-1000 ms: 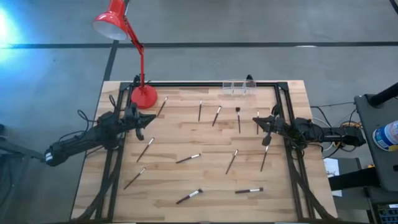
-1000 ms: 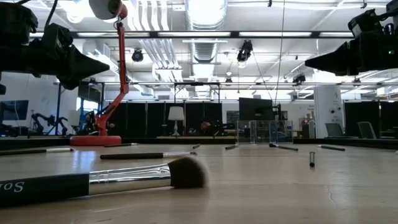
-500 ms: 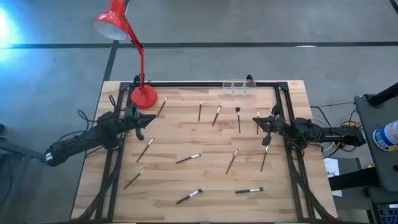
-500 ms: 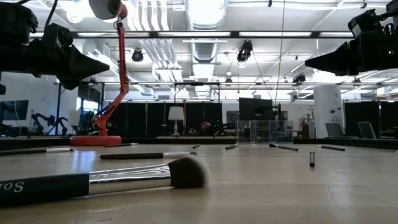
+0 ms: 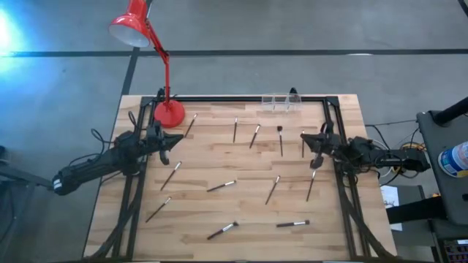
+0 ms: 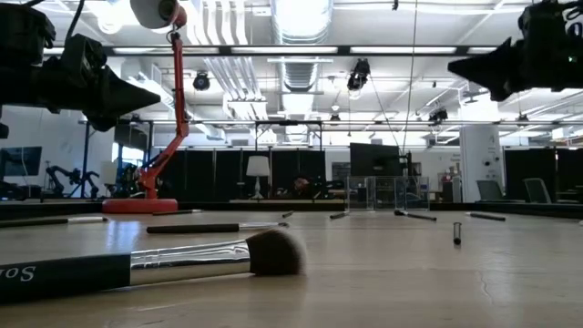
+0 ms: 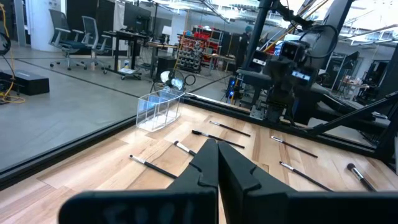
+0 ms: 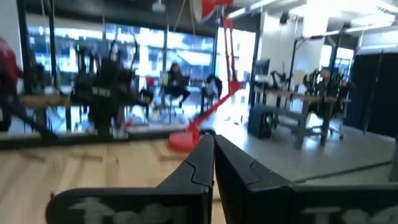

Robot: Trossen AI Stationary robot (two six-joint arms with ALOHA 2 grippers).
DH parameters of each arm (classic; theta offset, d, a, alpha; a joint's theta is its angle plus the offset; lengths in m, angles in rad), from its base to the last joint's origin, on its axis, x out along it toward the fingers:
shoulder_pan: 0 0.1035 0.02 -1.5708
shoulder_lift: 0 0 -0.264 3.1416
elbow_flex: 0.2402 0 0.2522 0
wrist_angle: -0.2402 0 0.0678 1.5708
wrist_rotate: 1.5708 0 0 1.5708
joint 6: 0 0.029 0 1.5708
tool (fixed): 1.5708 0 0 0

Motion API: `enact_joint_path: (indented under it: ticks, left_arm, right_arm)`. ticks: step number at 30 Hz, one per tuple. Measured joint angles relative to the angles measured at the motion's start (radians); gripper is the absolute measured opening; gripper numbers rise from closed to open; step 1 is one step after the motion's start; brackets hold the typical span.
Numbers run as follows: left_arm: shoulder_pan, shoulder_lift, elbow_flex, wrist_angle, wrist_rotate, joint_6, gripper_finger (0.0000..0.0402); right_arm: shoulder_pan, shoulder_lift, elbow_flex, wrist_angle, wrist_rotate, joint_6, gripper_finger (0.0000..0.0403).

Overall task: Put items in baskets/containers
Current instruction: Put the eyeshadow brush into the transparent organizer

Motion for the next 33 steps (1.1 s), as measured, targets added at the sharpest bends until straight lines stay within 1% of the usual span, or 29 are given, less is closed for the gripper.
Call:
enact_joint_path:
  ticks: [4, 8, 9, 11, 15, 17, 19, 25, 28, 33]
  left_arm:
    - [0.0, 0.0, 0.0, 0.0, 0.0, 0.0, 0.0]
    - [0.0, 0.0, 0.0, 0.0, 0.0, 0.0, 0.0]
    - [0.0, 0.0, 0.0, 0.0, 0.0, 0.0, 0.0]
    - [0.0, 0.0, 0.0, 0.0, 0.0, 0.0, 0.0]
    - [0.0, 0.0, 0.0, 0.0, 0.0, 0.0, 0.0]
    - [0.0, 0.0, 0.0, 0.0, 0.0, 0.0, 0.0]
    - [0.0, 0.0, 0.0, 0.0, 0.0, 0.0, 0.0]
    - [0.0, 0.0, 0.0, 0.0, 0.0, 0.0, 0.0]
    - [0.0, 0.0, 0.0, 0.0, 0.0, 0.0, 0.0]
    - [0.0, 0.0, 0.0, 0.0, 0.0, 0.0, 0.0]
  right_arm:
    - [0.0, 0.0, 0.0, 0.116, -0.001, 0.022, 0.0009]
    - [0.0, -0.001, 0.0, 0.165, -0.043, 0.06, 0.0009]
    - [0.0, 0.0, 0.0, 0.178, -0.034, 0.06, 0.0009]
    - [0.0, 0.009, 0.0, 0.201, 0.037, 0.072, 0.0009]
    - [0.0, 0.05, 0.001, 0.195, 0.216, 0.088, 0.0009]
    - [0.0, 0.088, 0.017, 0.166, 0.277, 0.11, 0.0009]
    - [0.0, 0.14, 0.052, 0.12, 0.316, 0.142, 0.0008]
    - [0.0, 0.326, 0.18, -0.071, 0.438, 0.265, 0.0008]
    - [-0.001, 0.409, 0.242, -0.148, 0.45, 0.338, 0.0008]
    - [-0.009, 0.539, 0.32, -0.222, 0.465, 0.43, 0.0008]
